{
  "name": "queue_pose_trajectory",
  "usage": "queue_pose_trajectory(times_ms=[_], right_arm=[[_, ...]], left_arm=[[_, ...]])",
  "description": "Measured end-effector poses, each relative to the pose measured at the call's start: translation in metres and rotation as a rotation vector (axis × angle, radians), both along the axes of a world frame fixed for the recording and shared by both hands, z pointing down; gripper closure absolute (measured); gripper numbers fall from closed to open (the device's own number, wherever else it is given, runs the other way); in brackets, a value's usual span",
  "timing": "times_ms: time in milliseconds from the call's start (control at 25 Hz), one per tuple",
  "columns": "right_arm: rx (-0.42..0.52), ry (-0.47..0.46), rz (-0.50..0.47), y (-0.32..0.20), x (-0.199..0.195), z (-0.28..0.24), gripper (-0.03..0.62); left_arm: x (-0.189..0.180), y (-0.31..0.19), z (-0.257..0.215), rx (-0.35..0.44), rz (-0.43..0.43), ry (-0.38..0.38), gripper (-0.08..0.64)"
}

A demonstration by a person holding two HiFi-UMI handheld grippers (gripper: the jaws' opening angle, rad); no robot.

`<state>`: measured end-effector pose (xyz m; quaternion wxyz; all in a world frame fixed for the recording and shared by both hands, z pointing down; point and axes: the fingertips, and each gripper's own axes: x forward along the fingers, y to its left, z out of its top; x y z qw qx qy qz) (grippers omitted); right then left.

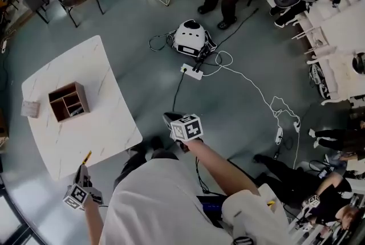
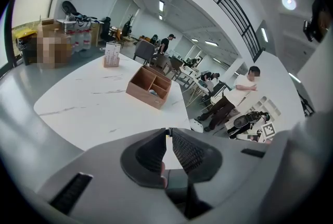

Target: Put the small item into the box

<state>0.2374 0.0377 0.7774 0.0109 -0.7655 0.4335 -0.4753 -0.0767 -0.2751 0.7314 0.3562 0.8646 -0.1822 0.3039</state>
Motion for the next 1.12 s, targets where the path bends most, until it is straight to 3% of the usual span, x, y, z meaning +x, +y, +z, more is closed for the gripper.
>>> queue_pose_trajectory(times_ms=[400,1120], right_arm=[[-0.025,0.010,0.070,0.065,0.019,0.004,0.565],[-0.054,-0.024,0.098,0.127,0.005,0.021,0.565]], left_arm=[[0.003,0.044,-0.009,-0.007,0.033,-0.016,0.514],[0.014,0.085,-0.002,-0.002,0.069,-0.009,0.514]])
